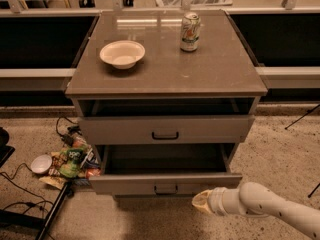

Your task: Close middle drawer

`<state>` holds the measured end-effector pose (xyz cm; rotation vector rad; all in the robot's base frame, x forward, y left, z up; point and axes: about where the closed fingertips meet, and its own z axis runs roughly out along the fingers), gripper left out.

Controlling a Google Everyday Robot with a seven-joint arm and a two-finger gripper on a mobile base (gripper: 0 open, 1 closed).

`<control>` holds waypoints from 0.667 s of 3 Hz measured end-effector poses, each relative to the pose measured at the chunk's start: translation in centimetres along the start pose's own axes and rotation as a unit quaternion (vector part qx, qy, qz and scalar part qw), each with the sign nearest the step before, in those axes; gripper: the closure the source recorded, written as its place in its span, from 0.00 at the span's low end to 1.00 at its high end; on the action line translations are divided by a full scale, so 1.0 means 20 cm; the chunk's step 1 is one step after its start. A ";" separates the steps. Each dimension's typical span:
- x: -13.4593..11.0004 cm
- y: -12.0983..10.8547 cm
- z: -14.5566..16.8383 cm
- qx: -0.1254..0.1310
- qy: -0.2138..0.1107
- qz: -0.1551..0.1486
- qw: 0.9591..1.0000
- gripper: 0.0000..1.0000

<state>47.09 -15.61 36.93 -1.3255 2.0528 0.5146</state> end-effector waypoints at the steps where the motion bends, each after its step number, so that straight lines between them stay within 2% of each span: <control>1: -0.06 -0.18 0.00 0.011 -0.006 -0.014 1.000 1.00; 2: -0.11 -0.30 0.01 0.014 -0.009 -0.026 1.000 1.00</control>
Offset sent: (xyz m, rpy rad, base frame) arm 0.2065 -0.0388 0.0602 -0.0352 -0.2036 0.0266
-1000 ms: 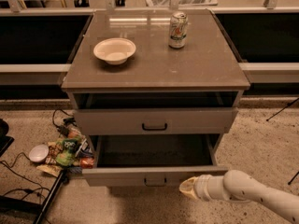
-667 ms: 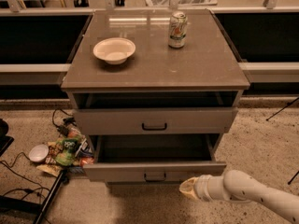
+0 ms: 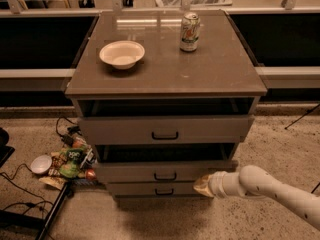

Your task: Close middle drawer

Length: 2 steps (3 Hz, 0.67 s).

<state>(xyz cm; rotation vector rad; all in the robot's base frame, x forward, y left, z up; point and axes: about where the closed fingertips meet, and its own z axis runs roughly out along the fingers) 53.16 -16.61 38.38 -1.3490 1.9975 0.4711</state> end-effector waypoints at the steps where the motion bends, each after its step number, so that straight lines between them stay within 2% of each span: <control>1: -0.06 -0.17 0.01 0.010 -0.004 -0.010 1.000 1.00; 2: -0.14 -0.44 0.03 0.024 -0.010 -0.025 0.999 1.00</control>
Offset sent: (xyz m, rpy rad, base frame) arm 0.1657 -0.0294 0.0437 -0.0187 -0.1348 -0.0072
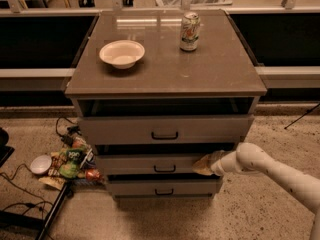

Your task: Close middle drawer

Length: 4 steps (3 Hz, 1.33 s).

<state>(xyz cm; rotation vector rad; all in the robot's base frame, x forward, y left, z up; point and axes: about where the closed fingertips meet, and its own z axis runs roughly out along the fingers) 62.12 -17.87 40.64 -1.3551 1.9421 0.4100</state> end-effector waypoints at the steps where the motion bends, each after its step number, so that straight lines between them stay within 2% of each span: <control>1: 0.00 0.02 -0.01 0.001 0.000 -0.001 1.000 1.00; 4: 0.01 0.04 -0.02 0.001 0.000 -0.001 1.000 1.00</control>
Offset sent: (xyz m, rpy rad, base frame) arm 0.0505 -0.0165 0.0197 -0.0206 -0.0516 -0.0004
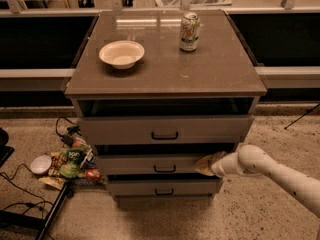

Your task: Close middle drawer

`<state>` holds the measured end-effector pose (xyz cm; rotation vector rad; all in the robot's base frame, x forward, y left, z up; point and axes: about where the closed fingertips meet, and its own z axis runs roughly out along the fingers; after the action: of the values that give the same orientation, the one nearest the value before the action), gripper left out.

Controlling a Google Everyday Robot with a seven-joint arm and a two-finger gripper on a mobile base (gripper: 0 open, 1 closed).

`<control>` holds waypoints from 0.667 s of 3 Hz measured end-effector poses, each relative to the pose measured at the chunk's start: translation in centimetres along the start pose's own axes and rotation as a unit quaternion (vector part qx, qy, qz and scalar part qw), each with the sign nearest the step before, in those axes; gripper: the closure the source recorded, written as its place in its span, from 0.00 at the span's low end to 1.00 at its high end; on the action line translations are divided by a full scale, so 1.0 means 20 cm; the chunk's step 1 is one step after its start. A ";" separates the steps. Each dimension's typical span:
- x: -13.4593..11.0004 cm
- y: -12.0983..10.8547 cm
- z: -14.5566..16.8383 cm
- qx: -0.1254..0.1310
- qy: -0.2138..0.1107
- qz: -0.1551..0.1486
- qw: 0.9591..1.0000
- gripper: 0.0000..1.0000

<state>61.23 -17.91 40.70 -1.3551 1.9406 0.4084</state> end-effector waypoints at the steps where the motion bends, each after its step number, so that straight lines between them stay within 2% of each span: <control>1: 0.00 0.00 0.00 0.000 0.000 0.000 1.000 1.00; 2: 0.09 0.21 -0.07 -0.045 0.034 0.018 0.998 1.00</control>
Offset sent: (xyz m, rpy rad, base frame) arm -0.3092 -0.0419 -0.0195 -0.2039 0.6996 0.1920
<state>56.50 -18.33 39.86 -1.4104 2.0251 0.4784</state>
